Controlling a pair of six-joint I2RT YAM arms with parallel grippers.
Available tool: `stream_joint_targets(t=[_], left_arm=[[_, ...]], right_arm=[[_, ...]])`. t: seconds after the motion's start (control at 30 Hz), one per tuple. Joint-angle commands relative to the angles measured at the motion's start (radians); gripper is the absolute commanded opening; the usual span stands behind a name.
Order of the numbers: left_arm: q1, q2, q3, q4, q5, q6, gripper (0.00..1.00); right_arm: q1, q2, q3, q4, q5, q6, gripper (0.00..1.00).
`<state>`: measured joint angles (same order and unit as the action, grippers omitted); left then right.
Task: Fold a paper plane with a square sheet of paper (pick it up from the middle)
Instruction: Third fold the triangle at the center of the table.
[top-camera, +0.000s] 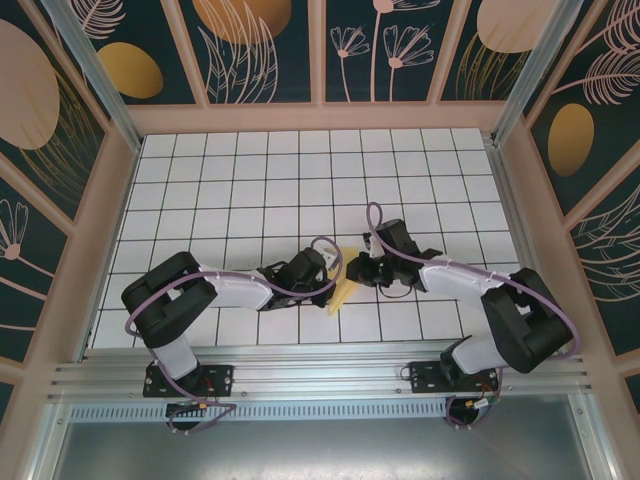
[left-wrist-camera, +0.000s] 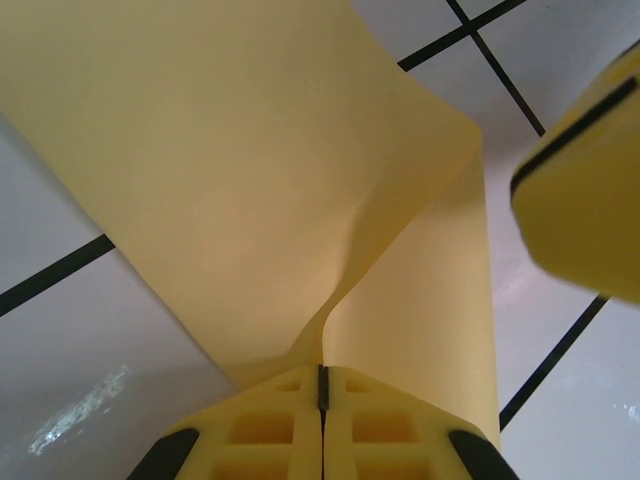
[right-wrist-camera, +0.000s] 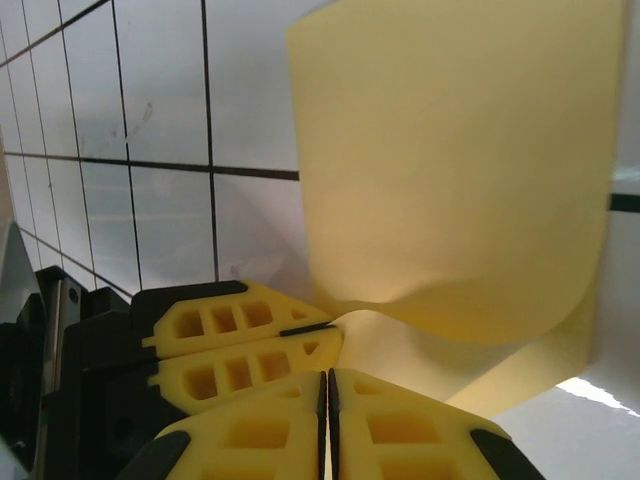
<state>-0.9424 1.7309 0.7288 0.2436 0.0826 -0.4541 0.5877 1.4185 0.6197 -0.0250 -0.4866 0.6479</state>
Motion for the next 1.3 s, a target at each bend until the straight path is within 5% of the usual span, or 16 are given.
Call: stream_joint_targets(t=[0.0, 1.27], left_arm=[[0.004, -0.002, -0.011, 0.013, 0.023, -0.011, 0.06], [0.004, 0.018, 0.017, -0.03, 0.011, 0.019, 0.07]], right_arm=[[0.032, 0.04, 0.009, 0.062, -0.017, 0.04, 0.12], [0.043, 0.041, -0.018, 0.011, 0.022, 0.024, 0.16]])
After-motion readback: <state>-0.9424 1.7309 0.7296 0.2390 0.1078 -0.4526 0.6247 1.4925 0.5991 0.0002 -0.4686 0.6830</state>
